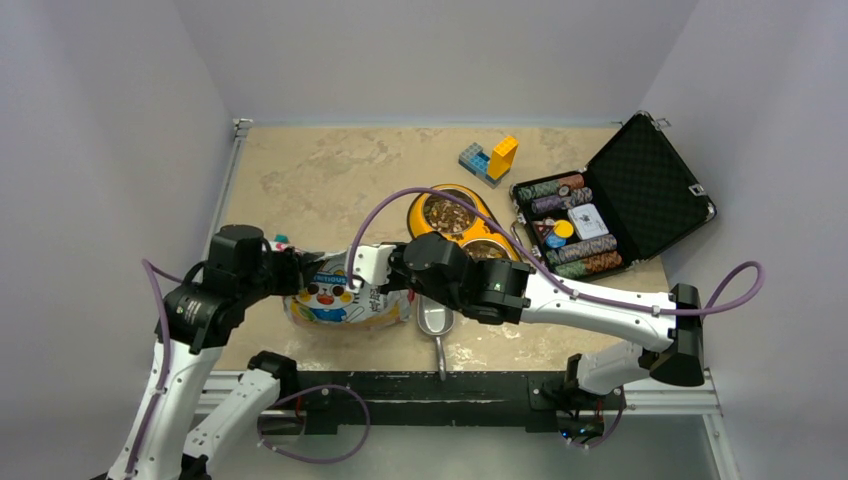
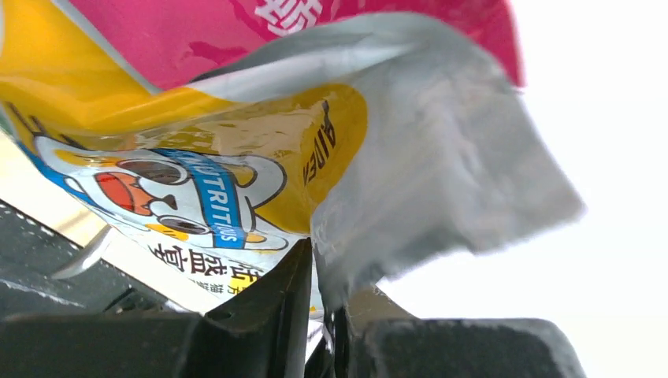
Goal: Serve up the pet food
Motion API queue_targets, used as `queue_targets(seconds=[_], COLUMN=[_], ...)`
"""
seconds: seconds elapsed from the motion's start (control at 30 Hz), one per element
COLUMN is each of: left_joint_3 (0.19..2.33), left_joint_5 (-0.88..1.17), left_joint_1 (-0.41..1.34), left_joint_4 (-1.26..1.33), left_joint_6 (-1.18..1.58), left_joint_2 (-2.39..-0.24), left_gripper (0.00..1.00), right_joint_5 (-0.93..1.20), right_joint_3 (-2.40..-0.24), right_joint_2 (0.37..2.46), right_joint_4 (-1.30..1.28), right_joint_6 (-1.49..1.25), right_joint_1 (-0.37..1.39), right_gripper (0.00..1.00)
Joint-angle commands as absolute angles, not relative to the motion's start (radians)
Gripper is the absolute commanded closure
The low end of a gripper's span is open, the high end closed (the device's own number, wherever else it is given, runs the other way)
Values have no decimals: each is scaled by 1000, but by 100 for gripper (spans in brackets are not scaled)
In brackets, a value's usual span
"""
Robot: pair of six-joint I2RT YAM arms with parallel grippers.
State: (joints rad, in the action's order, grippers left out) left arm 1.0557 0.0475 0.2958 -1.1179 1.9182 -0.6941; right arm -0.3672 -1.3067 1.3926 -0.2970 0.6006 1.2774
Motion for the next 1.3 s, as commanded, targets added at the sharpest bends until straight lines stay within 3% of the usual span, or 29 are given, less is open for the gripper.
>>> queue_targets(seconds=[0.0,0.17,0.37,0.43,0.47,0.6,0.73,0.87,1.03,1.1,1.2,1.27], left_joint_3=[1144,1197,1196,1201,1203,1227,1264,1336,1330,1299,1270,1281], left_joint_5=[-135,-248,-273,-264,-255,-213,-209,-301,-250,-228,-254,-301], left_joint_1=[295,295,293,293,293,294,293,293,294,293,293,293], left_joint_4=[-1267,-1328,-1297,-1290,-1290,-1322,-1353,-1398,-1378,-1361,-1341,-1355], left_joint_6=[1858,1813,1786,1777,1775,1795,1816,1792,1806,1834,1845,1835], left_joint_2=[-680,-697,-724,-739,-743,-747,-735,-728,-745,-746,-733,-732], left_gripper=[79,78,98,100,100,100,100,100,100,100,100,93], right_joint_5=[-378,-366,-327,-316,-296,-194,-164,-154,-145,-174,-221,-223], right_joint_3=[-1324,-1339,-1345,-1352,-1355,-1397,-1464,-1514,-1567,-1590,-1580,-1537], right_joint_2=[1346,1342,1346,1351,1354,1399,1476,1534,1591,1606,1608,1582], right_joint_4=[-274,-266,-258,-256,-259,-291,-291,-269,-299,-303,-297,-269], right_joint_6=[595,605,635,641,641,655,699,716,736,742,749,748], right_joint_1=[1253,1256,1269,1273,1273,1274,1274,1273,1275,1277,1282,1282], right_gripper=[100,100,100,100,97,66,60,63,66,73,99,100])
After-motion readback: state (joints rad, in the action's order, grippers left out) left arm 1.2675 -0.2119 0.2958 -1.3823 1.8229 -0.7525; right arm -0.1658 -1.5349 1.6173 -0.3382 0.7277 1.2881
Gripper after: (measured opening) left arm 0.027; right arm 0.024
